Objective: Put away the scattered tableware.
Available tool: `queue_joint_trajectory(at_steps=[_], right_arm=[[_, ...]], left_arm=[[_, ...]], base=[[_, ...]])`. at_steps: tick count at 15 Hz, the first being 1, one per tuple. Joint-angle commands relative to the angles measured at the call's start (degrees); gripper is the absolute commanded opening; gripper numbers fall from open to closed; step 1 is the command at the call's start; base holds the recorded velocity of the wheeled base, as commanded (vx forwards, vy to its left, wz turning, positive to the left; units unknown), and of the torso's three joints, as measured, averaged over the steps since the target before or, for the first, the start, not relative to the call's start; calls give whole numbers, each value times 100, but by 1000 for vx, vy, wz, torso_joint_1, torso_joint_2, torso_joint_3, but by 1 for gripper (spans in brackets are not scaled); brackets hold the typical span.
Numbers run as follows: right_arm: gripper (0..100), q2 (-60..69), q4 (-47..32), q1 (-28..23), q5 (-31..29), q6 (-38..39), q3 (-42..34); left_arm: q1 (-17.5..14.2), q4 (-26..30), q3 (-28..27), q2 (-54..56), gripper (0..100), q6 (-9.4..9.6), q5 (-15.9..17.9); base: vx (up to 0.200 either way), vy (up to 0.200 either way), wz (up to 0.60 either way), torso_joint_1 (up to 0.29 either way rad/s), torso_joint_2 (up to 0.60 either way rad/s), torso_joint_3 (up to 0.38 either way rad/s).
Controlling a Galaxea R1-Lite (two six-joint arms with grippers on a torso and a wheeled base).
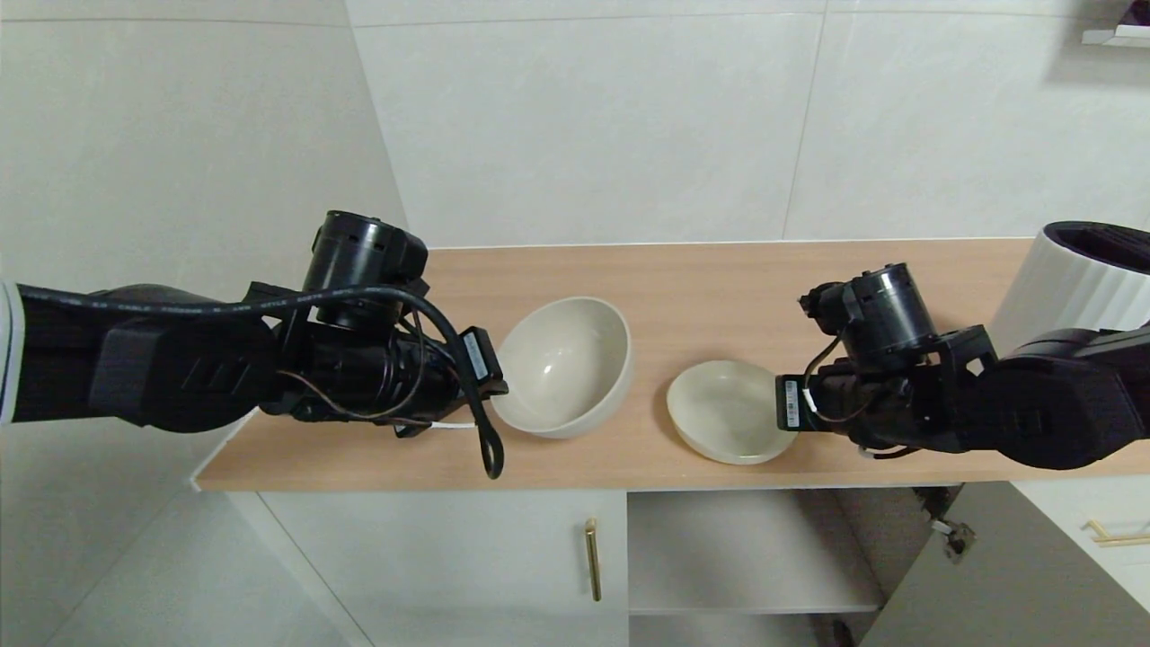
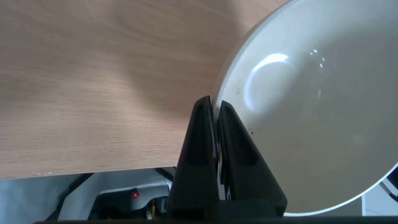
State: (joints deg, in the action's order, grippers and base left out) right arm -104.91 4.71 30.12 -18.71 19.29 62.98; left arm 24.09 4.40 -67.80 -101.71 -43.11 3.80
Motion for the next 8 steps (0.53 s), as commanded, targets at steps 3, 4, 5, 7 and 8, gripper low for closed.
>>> queue_joint_trajectory(at_steps=[3, 4, 5, 7, 8], right_arm=[[0, 735, -137, -165, 614, 23, -49], [0, 929, -286, -200, 781, 31, -49], [0, 1245, -646, -288, 1028, 31, -49], [0, 1931, -1314, -402, 1555, 49, -101], [0, 2106, -1473, -402, 1660, 49, -189]], left_arm=[[-9, 8, 277, 810, 0, 30, 24], [-18, 8, 373, 995, 0, 39, 24], [-27, 8, 523, 1285, 0, 48, 24], [-27, 8, 857, 1909, 0, 92, 50], [-27, 8, 1076, 2155, 0, 232, 68]], base=[[0, 0, 0, 0, 0, 0], [0, 0, 0, 0, 0, 0], [0, 0, 0, 0, 0, 0], [0, 0, 0, 0, 0, 0], [0, 0, 0, 0, 0, 0]])
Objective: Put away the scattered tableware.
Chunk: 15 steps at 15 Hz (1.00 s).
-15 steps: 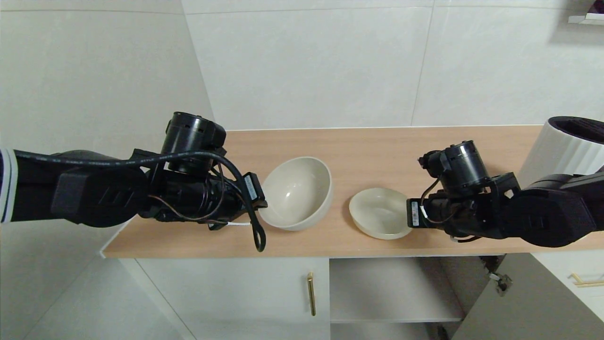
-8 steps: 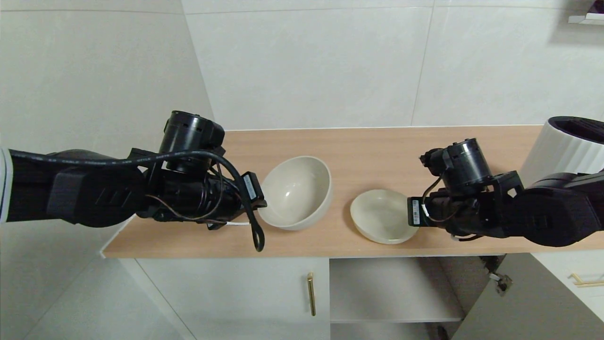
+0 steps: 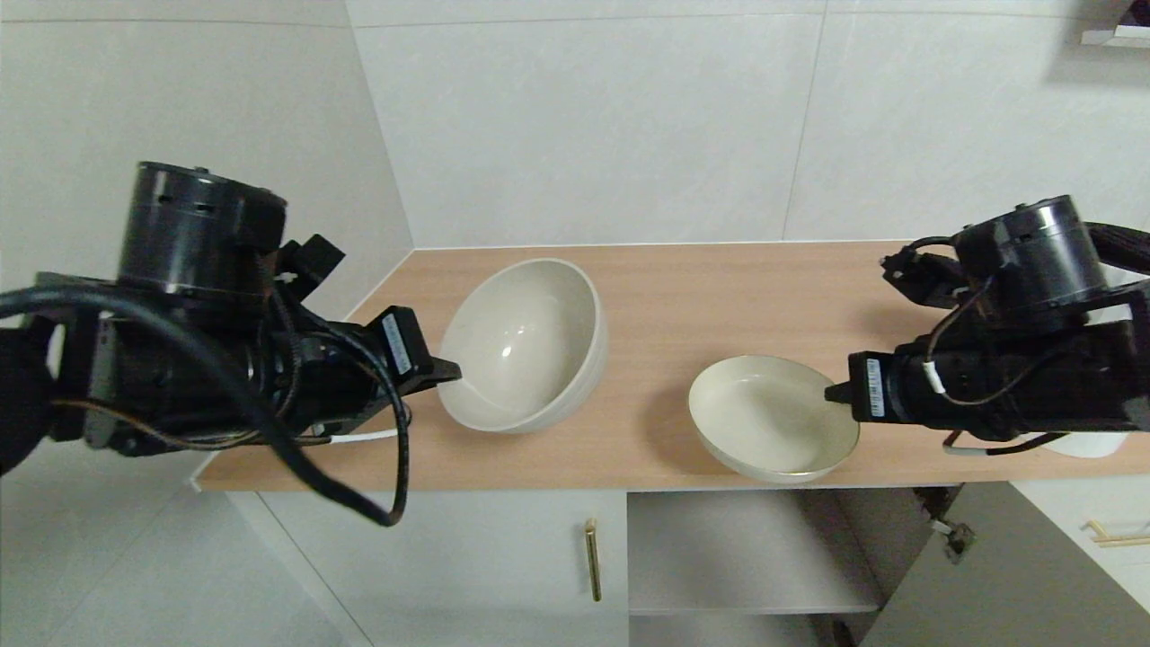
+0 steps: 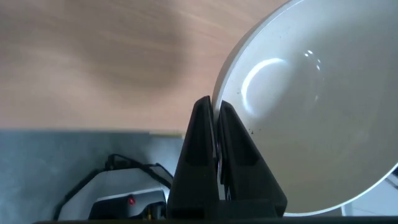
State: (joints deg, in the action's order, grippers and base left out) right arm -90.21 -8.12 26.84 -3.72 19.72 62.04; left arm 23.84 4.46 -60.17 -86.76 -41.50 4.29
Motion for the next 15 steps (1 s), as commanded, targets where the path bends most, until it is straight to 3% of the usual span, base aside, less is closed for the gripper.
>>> queue_joint_trajectory(at_steps=[1, 3, 8, 11, 15], right_arm=[[0, 751, -234, -74, 161, 5, -139], [0, 970, -296, -65, 161, 5, -385], [0, 1357, -506, -65, 337, -100, -860], [0, 1375, -506, -74, 319, -109, -930], [0, 1339, -498, -74, 310, -109, -930]], left_arm=[[-3, -7, 559, 871, 0, 291, 46], [-3, -16, 876, 1126, 0, 520, 133], [6, -16, 981, 1117, 0, 520, 195], [15, -16, 972, 1074, 0, 511, 186], [15, -16, 972, 1074, 0, 520, 186]], base=[[0, 0, 0, 0, 0, 0], [0, 0, 0, 0, 0, 0], [0, 0, 0, 0, 0, 0], [-200, 0, 0, 7, -1, 4], [0, 0, 0, 0, 0, 0]])
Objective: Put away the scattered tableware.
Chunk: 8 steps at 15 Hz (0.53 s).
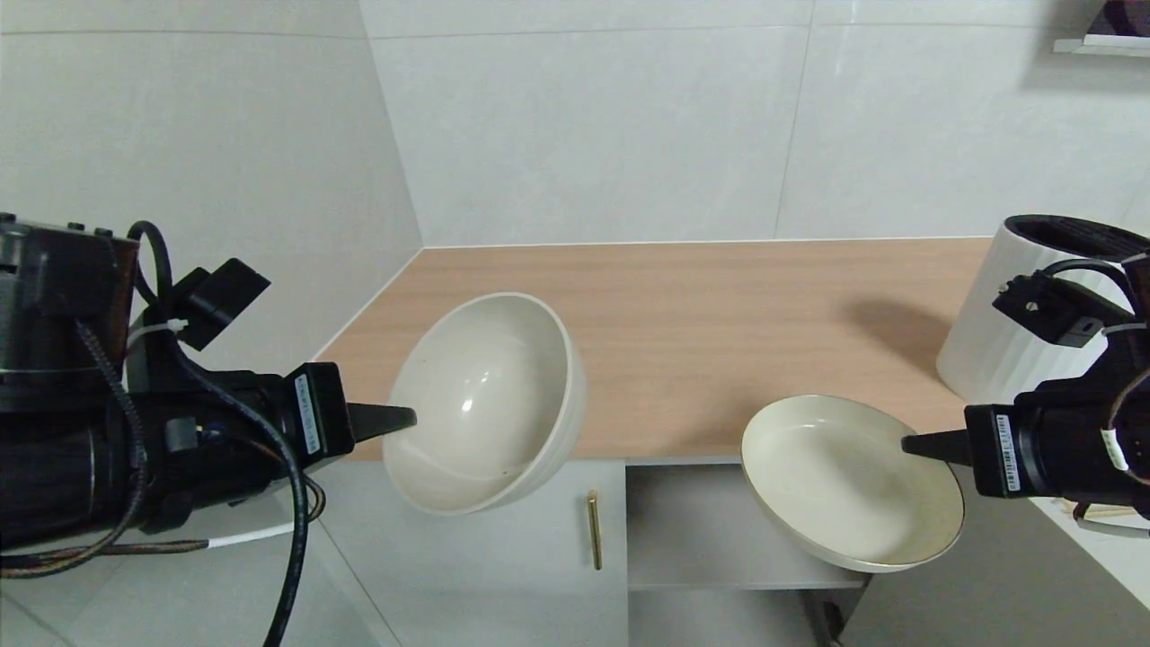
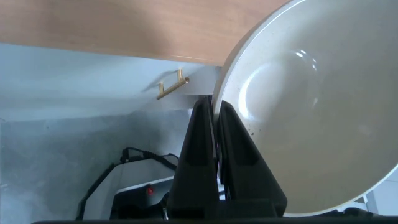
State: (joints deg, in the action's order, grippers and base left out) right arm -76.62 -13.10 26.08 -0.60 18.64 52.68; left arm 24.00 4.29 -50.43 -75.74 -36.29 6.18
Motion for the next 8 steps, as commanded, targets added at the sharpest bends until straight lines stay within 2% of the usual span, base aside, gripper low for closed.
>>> queue_joint_trajectory(at_steps=[1, 7, 8], right_arm=[[0, -20, 1, 3, -2, -1, -3], [0, -108, 1, 3, -2, -1, -20], [0, -117, 1, 3, -11, -36, -20]], left_arm=[[-1, 2, -2, -29, 0, -1, -3], [-1, 2, 33, -231, 0, -1, 6], [-1, 2, 33, -266, 0, -1, 6]], base=[[0, 0, 0, 0, 0, 0], [0, 0, 0, 0, 0, 0], [0, 0, 0, -80, 232, 124]])
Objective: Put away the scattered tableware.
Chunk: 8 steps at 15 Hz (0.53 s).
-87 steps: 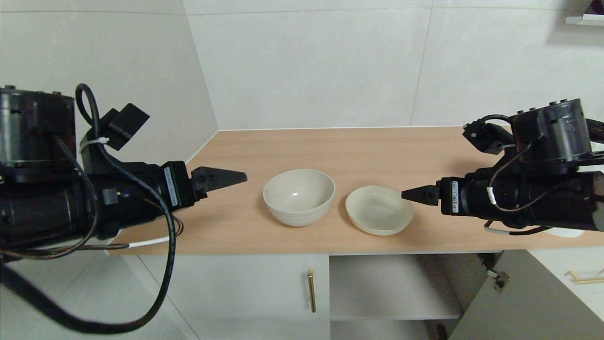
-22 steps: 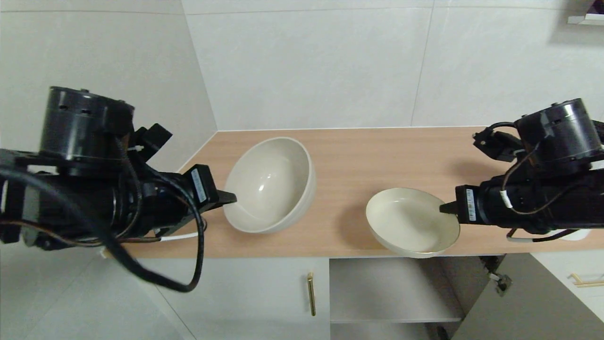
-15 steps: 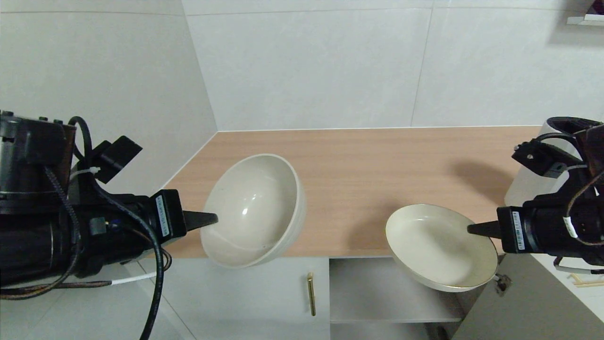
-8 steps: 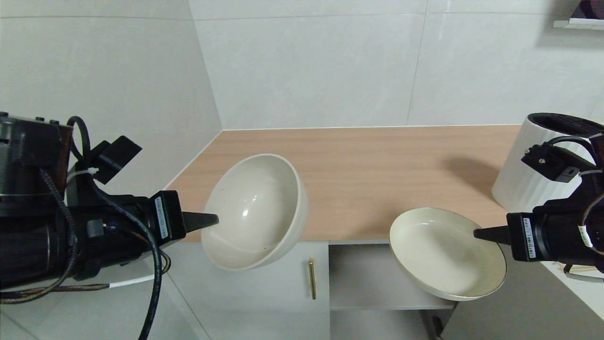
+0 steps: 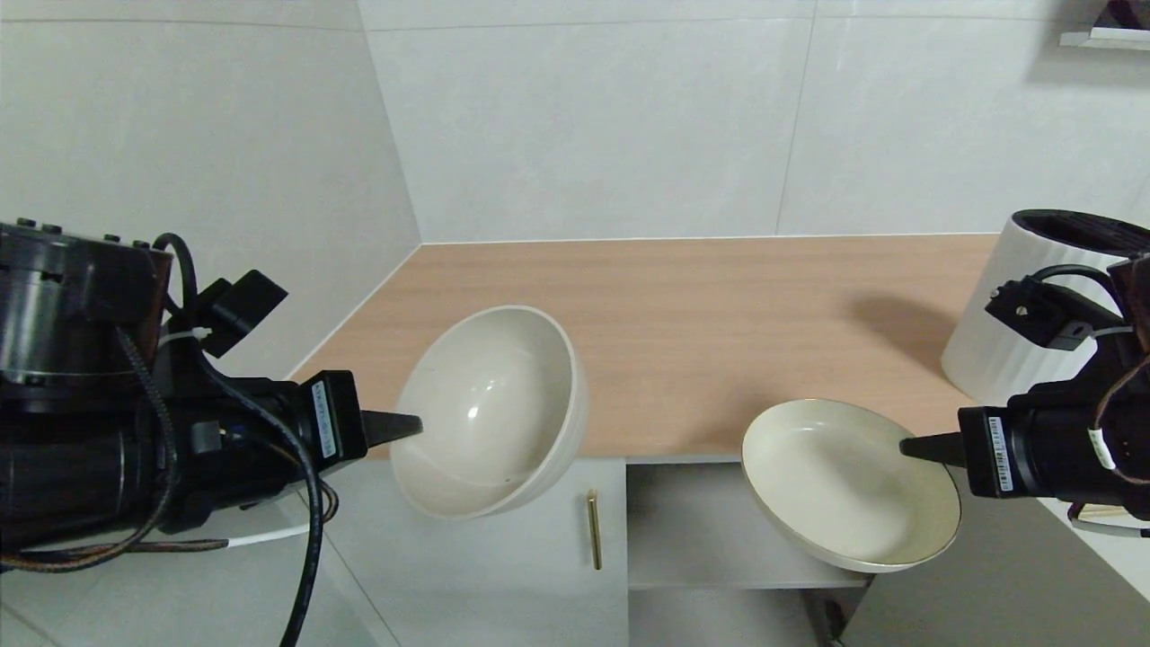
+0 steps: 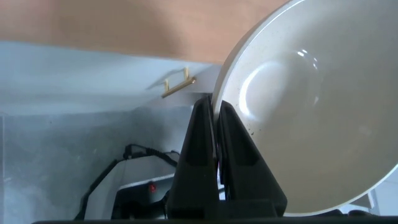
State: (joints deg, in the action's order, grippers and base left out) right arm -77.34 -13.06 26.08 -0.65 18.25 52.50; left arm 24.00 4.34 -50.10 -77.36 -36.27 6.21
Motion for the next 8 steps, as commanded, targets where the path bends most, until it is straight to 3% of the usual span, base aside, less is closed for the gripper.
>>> queue_joint_trajectory(at_steps=[1, 8], right_arm=[[0, -53, -4, 3, 12, -23, -21], [0, -89, 5, 3, 21, -41, -47]], left_arm=[[8, -3, 1, -121, 0, -3, -5], [8, 5, 1, -156, 0, -3, 4]], base=[[0, 0, 0, -144, 349, 203], [0, 0, 0, -186, 456, 276]])
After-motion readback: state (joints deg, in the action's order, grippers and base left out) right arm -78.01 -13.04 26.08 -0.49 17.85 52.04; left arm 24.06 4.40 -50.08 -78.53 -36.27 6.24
